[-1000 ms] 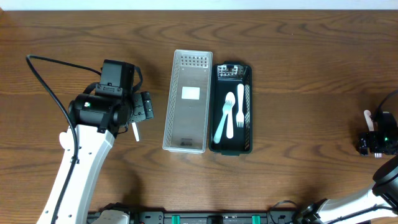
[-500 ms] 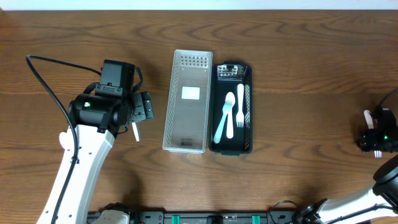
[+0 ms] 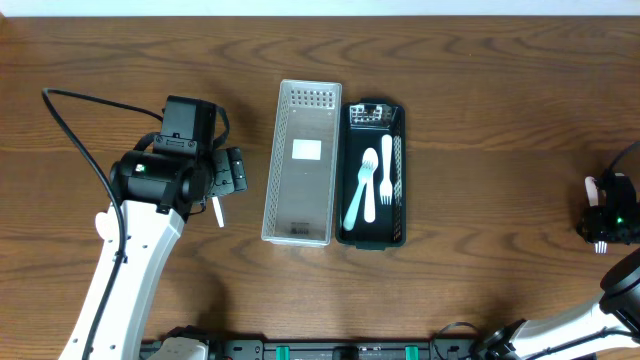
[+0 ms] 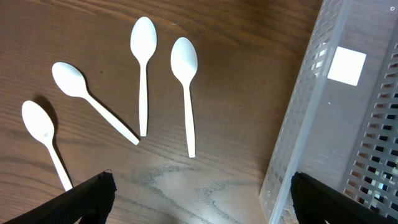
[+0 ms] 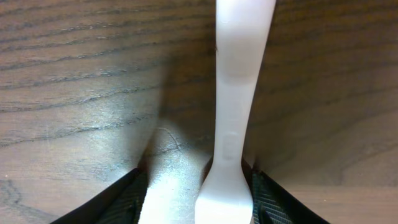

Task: Pack container
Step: 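Grasp the last white fork with the right gripper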

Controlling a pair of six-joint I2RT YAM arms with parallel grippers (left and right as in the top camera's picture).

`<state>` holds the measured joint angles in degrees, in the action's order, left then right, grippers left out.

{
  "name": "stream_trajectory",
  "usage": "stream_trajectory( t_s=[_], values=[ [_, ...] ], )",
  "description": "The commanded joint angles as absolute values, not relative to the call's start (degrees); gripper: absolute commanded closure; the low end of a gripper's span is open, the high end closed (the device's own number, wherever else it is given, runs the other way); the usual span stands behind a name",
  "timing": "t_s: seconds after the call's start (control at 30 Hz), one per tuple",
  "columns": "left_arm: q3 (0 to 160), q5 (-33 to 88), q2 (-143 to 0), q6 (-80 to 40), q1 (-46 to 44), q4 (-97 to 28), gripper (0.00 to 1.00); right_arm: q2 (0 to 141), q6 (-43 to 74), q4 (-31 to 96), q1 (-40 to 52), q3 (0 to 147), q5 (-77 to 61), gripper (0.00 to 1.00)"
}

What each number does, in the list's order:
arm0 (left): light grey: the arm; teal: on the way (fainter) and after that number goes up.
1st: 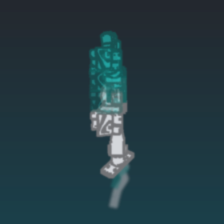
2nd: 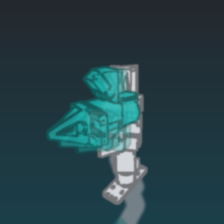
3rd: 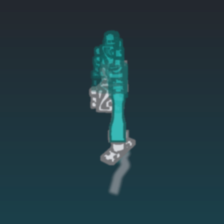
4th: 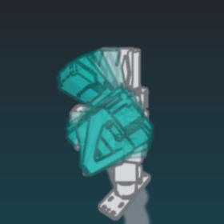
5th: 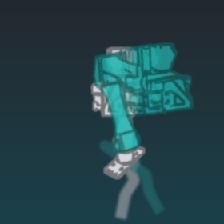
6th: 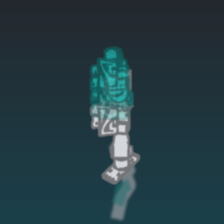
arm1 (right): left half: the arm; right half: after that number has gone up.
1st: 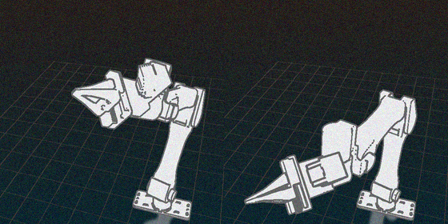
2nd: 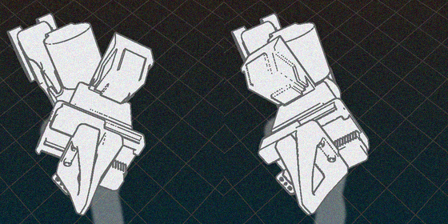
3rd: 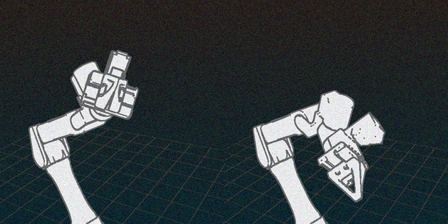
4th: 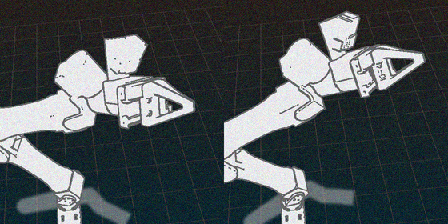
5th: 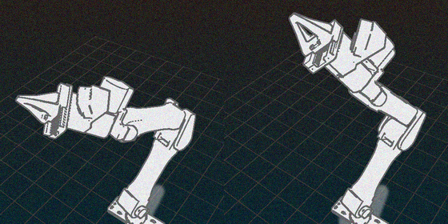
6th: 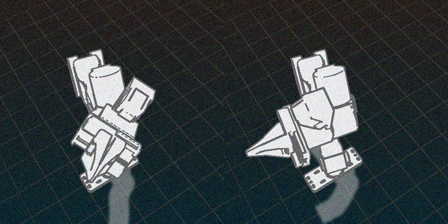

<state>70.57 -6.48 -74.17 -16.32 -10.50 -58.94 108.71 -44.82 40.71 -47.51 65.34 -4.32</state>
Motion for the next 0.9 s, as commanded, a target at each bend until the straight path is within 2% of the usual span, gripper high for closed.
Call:
stream_trajectory(
  t_s=[0.0, 0.07, 0.13, 0.53, 0.6, 0.87],
  values=[
    [71.48, -7.81, -74.65, -16.4, -10.31, -59.11, 0.08, 110.43, -44.16, 40.66, -48.03, 64.9, -3.7, 0.49],
    [71.48, -7.81, -74.65, -16.4, -10.31, -59.11, 0.08, 110.43, -43.72, 40.62, -48.03, 64.9, -3.75, 0.55],
    [71.48, -7.81, -74.65, -16.4, -10.31, -59.11, 0.08, 110.43, -43.72, 40.73, -48.03, 64.9, -3.7, 0.57],
    [71.48, -7.79, -74.65, -16.4, -10.31, -59.11, 0.08, 110.43, -41.8, 42.19, -48.05, 64.9, -3.64, 0.6],
    [71.48, -7.79, -74.65, -16.4, -10.31, -59.11, 0.08, 110.43, -41.58, 42.48, -48.05, 64.9, -3.64, 0.65],
    [71.48, -7.81, -74.65, -16.4, -10.31, -59.11, 0.08, 110.43, -38.81, 42.39, -48.05, 64.9, -3.42, 0.7]
  ],
)
